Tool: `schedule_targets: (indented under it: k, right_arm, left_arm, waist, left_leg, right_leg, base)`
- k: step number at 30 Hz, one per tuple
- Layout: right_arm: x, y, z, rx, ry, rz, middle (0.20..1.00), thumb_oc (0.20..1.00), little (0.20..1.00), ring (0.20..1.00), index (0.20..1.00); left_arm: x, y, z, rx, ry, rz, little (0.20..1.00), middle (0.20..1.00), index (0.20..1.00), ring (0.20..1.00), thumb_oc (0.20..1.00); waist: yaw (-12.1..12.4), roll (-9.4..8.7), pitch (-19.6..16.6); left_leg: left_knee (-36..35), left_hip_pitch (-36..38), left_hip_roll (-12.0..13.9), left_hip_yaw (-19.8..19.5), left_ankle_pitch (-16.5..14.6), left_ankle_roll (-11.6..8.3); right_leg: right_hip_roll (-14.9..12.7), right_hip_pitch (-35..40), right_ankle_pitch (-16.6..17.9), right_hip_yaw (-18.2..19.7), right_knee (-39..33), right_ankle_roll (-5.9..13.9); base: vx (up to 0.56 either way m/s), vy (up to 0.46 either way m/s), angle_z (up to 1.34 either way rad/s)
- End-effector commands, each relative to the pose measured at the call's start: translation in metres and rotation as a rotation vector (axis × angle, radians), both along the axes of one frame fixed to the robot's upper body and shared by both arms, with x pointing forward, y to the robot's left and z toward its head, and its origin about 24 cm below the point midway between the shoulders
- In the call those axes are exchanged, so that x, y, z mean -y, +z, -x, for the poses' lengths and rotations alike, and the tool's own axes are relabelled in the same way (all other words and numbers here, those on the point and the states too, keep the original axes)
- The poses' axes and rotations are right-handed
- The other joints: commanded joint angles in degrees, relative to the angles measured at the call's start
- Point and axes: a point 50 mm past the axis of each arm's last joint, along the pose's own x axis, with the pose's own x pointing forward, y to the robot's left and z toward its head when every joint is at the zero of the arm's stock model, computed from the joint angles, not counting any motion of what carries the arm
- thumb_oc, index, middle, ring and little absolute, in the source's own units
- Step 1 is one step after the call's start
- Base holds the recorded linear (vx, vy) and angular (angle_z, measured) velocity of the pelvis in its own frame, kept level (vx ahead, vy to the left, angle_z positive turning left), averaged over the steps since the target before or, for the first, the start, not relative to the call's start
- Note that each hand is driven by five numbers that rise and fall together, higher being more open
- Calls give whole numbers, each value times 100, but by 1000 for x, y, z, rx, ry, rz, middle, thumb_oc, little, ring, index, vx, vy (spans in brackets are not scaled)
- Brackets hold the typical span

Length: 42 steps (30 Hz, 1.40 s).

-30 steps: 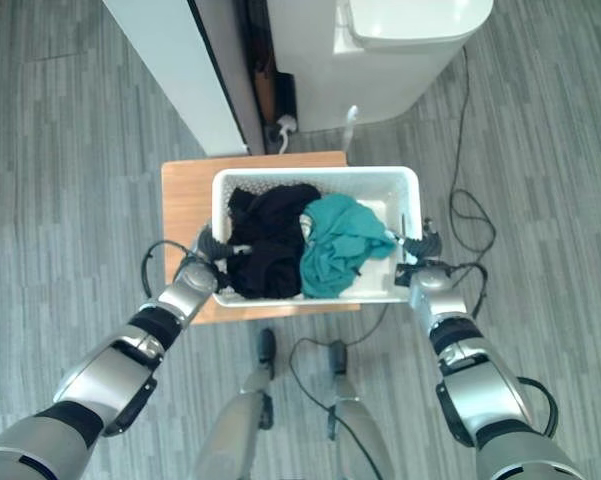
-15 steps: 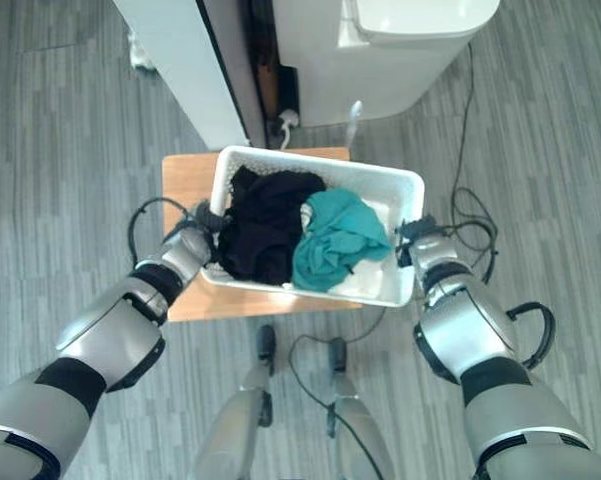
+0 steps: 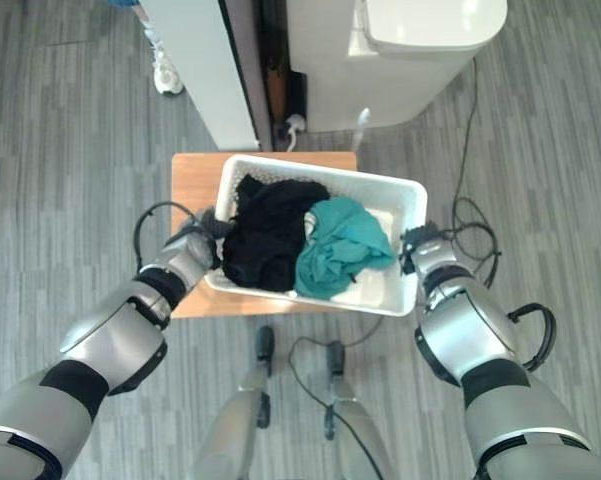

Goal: Grab the laundry basket,head to the washer,open it,put in the laundry and shut it.

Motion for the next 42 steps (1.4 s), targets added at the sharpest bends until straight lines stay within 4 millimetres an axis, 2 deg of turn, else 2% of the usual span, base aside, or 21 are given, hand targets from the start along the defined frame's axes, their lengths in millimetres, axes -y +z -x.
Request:
schedule_targets:
  k: [1, 4, 6, 7, 8, 9, 10, 11, 12, 13, 14, 15, 16, 17, 20, 21, 22, 23, 28, 37, 42]
  right_arm:
    - [-35, 27, -17, 105, 152, 32, 200, 200, 200, 200, 200]
    - [-22, 26, -14, 140, 134, 29, 200, 200, 200, 200, 200]
    - [-11, 22, -10, 175, 131, 15, 200, 200, 200, 200, 200]
    - [6, 16, -1, 221, 122, 2, 200, 200, 200, 200, 200]
    - [6, 16, -1, 220, 122, 2, 200, 200, 200, 200, 200]
    - [14, 12, 6, 247, 125, -3, 200, 200, 200, 200, 200]
    - [26, 8, 17, 278, 124, -12, 200, 200, 200, 200, 200]
    - [49, -2, 43, 314, 107, -7, 200, 200, 200, 200, 200]
    - [50, -3, 45, 311, 105, -8, 200, 200, 200, 200, 200]
    - [65, -4, 58, 330, 79, 0, 200, 200, 200, 200, 200]
    - [84, -14, 80, 316, 40, 6, 200, 200, 200, 200, 200]
    - [108, -26, 111, 285, -23, 13, 200, 200, 200, 200, 200]
    - [109, -29, 114, 277, -25, 13, 200, 200, 200, 200, 200]
    - [119, -35, 130, 257, -56, 7, 200, 200, 200, 200, 200]
    - [133, -59, 172, 160, -108, -21, 200, 200, 200, 200, 200]
    - [135, -68, 187, 119, -119, -39, 200, 200, 200, 200, 200]
    - [134, -68, 188, 116, -118, -39, 200, 200, 200, 200, 200]
    - [133, -75, 195, 81, -111, -52, 200, 200, 200, 200, 200]
    - [128, -86, 204, 24, -89, -78, 200, 200, 200, 200, 200]
    - [110, -101, 203, 19, -70, -147, 200, 200, 200, 200, 200]
    - [103, -109, 203, 17, -77, -177, 200, 200, 200, 200, 200]
  left_arm:
    - [66, -2, 3, 9, -208, -3, 200, 200, 200, 200, 200]
    - [62, -2, 4, 36, -213, 65, 200, 200, 200, 200, 200]
    - [52, -1, 4, 64, -216, 126, 200, 200, 200, 200, 200]
    - [36, -2, 7, 93, -210, 175, 200, 200, 200, 200, 200]
    - [36, -2, 8, 92, -210, 174, 200, 200, 200, 200, 200]
    - [27, 1, 9, 117, -211, 195, 200, 200, 200, 200, 200]
    - [13, 4, 13, 152, -205, 220, 200, 200, 200, 200, 200]
    - [-2, 5, 24, 192, -216, 242, 200, 200, 200, 200, 200]
    - [-1, 4, 24, 189, -217, 241, 200, 200, 200, 200, 200]
    - [-11, 3, 30, 208, -210, 262, 200, 200, 200, 200, 200]
    - [-21, -3, 40, 209, -206, 281, 200, 200, 200, 200, 200]
    - [-43, -9, 58, 215, -183, 319, 200, 200, 200, 200, 200]
    - [-44, -11, 60, 207, -184, 319, 200, 200, 200, 200, 200]
    - [-62, -16, 71, 207, -147, 330, 200, 200, 200, 200, 200]
    - [-93, -33, 106, 155, -92, 344, 200, 200, 200, 200, 200]
    - [-104, -37, 119, 138, -69, 355, 200, 200, 200, 200, 200]
    - [-104, -38, 120, 135, -69, 355, 200, 200, 200, 200, 200]
    - [-112, -44, 130, 112, -40, 358, 200, 200, 200, 200, 200]
    - [-118, -55, 143, 59, -22, 346, 200, 200, 200, 200, 200]
    - [-113, -59, 144, 44, -36, 312, 200, 200, 200, 200, 200]
    - [-110, -58, 141, 43, -55, 290, 200, 200, 200, 200, 200]
  waist:
    - [120, -184, -66]
    - [138, -168, -166]
    - [134, -150, -268]
    - [101, -129, -375]
    - [99, -133, -389]
    - [82, -116, -457]
    - [57, -78, -523]
    - [33, -43, -672]
    - [41, -49, -688]
    - [26, -26, -755]
    - [39, 0, -854]
    - [42, 19, -997]
    - [53, 17, -1017]
    - [50, 30, -1099]
    - [70, -9, -1359]
    - [60, -42, -1462]
    - [60, -44, -1471]
    - [39, -70, -1555]
    - [31, -102, -1665]
    - [15, -140, -1709]
    - [-45, -188, -1594]
  left_leg:
    - [245, -7, -26, -220, -589, -29]
    - [246, 115, -57, -216, -658, -3]
    - [267, 260, -89, -212, -742, 29]
    - [257, 516, -110, -191, -852, 63]
    - [253, 501, -114, -193, -836, 65]
    - [250, 615, -135, -186, -878, 85]
    - [244, 786, -149, -169, -954, 115]
    - [235, 1034, -184, -176, -1051, 166]
    - [228, 1026, -188, -178, -1032, 168]
    - [243, 1118, -217, -195, -1091, 203]
    - [247, 1282, -239, -228, -1165, 236]
    - [259, 1463, -281, -244, -1249, 292]
    - [255, 1486, -282, -244, -1255, 294]
    - [249, 1600, -287, -247, -1307, 326]
    - [216, 1925, -328, -250, -1431, 406]
    - [218, 2050, -356, -271, -1490, 451]
    - [216, 2060, -358, -268, -1492, 453]
    - [195, 2187, -373, -267, -1533, 493]
    - [58, 2434, -381, -196, -1544, 543]
    - [4, 2467, -453, -108, -1552, 589]
    - [-33, 2483, -510, 69, -1559, 620]
  right_leg:
    - [-383, -444, 293, -189, 318, 90]
    - [-422, -335, 223, -222, 403, 117]
    - [-461, -201, 162, -248, 497, 144]
    - [-493, 0, 62, -265, 596, 170]
    - [-497, -11, 76, -267, 586, 171]
    - [-515, 82, 47, -284, 622, 183]
    - [-535, 211, -38, -308, 700, 203]
    - [-581, 401, -126, -366, 803, 240]
    - [-585, 397, -107, -369, 789, 240]
    - [-602, 459, -152, -402, 859, 265]
    - [-625, 576, -211, -425, 943, 298]
    - [-649, 690, -239, -442, 1053, 339]
    - [-650, 709, -247, -443, 1057, 342]
    - [-658, 746, -253, -436, 1136, 367]
    - [-656, 924, -299, -364, 1309, 415]
    - [-643, 982, -295, -305, 1412, 425]
    - [-645, 987, -300, -301, 1417, 427]
    - [-611, 994, -258, -233, 1527, 448]
    - [-566, 1030, -200, -131, 1588, 481]
    - [-563, 1002, -84, 41, 1467, 500]
    - [-605, 854, 200, 212, 1429, 576]
  base:
    - [1, 34, 5]
    - [13, 36, 7]
    - [60, 81, 13]
    - [62, 81, 17]
    - [81, 97, 14]
    - [65, 91, 8]
    - [135, 151, 4]
    - [98, 118, 8]
    - [88, 103, 12]
    - [64, 84, 15]
    - [126, 141, 11]
    - [100, 102, 6]
    - [101, 97, 2]
    - [101, 60, -1]
    - [120, 70, -16]
    - [105, 47, -7]
    - [105, 50, 1]
    - [45, 26, -2]
    - [45, 31, -4]
    - [-6, 38, -8]
    - [-69, 41, -18]
